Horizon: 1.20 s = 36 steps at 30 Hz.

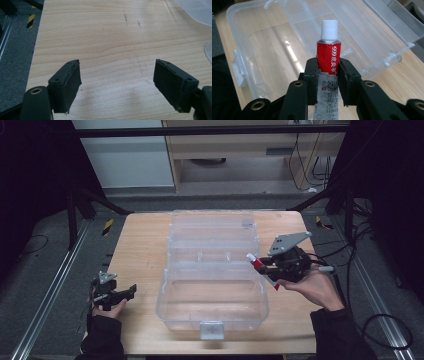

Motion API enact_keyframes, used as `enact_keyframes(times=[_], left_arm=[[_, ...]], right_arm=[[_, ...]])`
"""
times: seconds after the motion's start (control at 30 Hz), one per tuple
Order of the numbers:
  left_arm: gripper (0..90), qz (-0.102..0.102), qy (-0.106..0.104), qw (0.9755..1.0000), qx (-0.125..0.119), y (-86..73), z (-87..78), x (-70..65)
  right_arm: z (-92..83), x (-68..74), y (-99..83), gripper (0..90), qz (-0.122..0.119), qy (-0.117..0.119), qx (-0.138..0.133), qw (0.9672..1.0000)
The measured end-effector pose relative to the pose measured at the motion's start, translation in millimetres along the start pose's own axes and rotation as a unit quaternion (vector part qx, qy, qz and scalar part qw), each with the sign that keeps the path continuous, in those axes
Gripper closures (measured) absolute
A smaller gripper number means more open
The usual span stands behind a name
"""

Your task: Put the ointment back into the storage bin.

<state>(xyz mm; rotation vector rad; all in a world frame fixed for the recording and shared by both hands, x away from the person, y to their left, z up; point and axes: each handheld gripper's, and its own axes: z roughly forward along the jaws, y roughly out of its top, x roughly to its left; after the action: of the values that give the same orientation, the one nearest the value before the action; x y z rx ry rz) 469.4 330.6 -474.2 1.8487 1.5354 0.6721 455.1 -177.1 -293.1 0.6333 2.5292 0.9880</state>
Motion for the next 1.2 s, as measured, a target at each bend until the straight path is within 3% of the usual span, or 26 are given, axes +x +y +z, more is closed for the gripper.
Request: enact_keyframes(times=[0.2, 0.27, 0.53, 0.8, 0.97, 1.13, 1.17, 1.2], left_arm=[[21.9, -0.001, 0.000, 1.0000, -0.001, 0.1, -0.5, 0.4], [22.0, 0.000, 0.000, 1.0000, -0.002, 0.1, -0.6, 0.4], [22.3, 0.000, 0.000, 1.0000, -0.002, 0.1, -0.5, 0.4], [23.1, 0.001, 0.000, 1.0000, -0.002, 0.1, -0.8, 0.2], [23.1, 0.001, -0.001, 1.0000, -0.002, 0.0, -0.6, 0.3], [23.2, 0.001, -0.001, 1.0000, -0.002, 0.0, -0.6, 0.4], [23.2, 0.001, -0.001, 1.0000, -0.001, 0.0, -0.5, 0.5], [23.1, 0.002, 0.000, 1.0000, -0.001, 0.0, -0.4, 0.4]], right_arm=[[16.5, 9.3, 17.9, 70.2, -0.032, 0.029, 0.007, 0.9991], [27.6, 13.6, 25.1, 70.2, -0.049, 0.050, 0.013, 0.9975], [56.0, 19.0, 29.4, 70.2, -0.073, 0.077, 0.052, 0.9930], [83.6, 30.3, 25.4, 70.2, -0.116, 0.102, 0.098, 0.9831], [95.7, 35.3, 21.8, 70.2, -0.129, 0.111, 0.113, 0.9790], [111.0, 42.1, 14.9, 70.2, -0.146, 0.126, 0.149, 0.9699], [111.0, 42.1, 14.9, 70.2, -0.146, 0.126, 0.149, 0.9699], [115.6, 43.4, 12.5, 70.2, -0.150, 0.131, 0.164, 0.9662]])
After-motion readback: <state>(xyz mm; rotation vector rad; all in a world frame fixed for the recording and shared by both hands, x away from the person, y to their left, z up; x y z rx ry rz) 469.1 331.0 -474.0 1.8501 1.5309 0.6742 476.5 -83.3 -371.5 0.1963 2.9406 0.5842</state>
